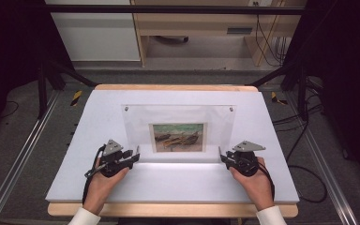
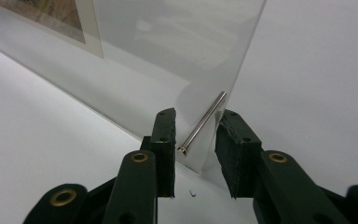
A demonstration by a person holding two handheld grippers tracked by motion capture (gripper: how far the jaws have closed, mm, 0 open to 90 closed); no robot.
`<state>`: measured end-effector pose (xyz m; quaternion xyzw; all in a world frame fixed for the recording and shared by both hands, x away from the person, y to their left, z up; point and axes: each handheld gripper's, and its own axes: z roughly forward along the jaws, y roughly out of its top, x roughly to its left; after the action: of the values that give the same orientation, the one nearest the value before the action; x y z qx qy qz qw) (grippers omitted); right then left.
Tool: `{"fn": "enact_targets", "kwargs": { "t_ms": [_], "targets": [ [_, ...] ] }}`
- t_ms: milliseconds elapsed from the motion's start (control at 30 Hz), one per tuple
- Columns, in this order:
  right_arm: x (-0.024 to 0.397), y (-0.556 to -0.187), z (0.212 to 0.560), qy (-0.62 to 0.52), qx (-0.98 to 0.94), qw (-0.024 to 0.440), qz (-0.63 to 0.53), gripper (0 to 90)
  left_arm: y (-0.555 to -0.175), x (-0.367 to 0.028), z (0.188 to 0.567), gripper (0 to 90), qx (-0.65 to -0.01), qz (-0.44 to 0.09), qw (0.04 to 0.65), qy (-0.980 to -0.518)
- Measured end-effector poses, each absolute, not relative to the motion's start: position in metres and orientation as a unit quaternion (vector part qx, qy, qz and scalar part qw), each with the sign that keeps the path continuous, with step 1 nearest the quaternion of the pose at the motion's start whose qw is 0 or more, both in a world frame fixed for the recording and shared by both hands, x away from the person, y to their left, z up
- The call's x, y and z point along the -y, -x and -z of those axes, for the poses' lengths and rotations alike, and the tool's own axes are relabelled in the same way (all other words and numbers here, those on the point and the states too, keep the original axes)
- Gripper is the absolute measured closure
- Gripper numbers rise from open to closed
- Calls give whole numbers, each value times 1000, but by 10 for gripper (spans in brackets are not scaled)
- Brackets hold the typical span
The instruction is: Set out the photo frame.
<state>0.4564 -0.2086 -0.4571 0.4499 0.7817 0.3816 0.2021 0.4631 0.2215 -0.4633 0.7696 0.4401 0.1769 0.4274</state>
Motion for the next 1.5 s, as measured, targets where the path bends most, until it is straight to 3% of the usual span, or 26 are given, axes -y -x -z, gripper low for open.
{"fn": "enact_targets", "kwargs": {
  "t_ms": [1067, 1133, 1333, 1500],
  "targets": [
    [209, -456, 458, -452, -779, 202, -386, 675, -462, -219, 464, 593, -430, -191, 420, -776],
    [209, -456, 458, -452, -778, 201, -388, 632, -461, -218, 464, 559, -424, -198, 423, -776],
    [205, -453, 456, -448, -772, 220, -393, 300, -459, -216, 461, 325, -411, -216, 416, -782],
    [206, -446, 450, -438, -769, 243, -397, 174, -452, -216, 458, 199, -403, -215, 410, -790]
  ]
}}
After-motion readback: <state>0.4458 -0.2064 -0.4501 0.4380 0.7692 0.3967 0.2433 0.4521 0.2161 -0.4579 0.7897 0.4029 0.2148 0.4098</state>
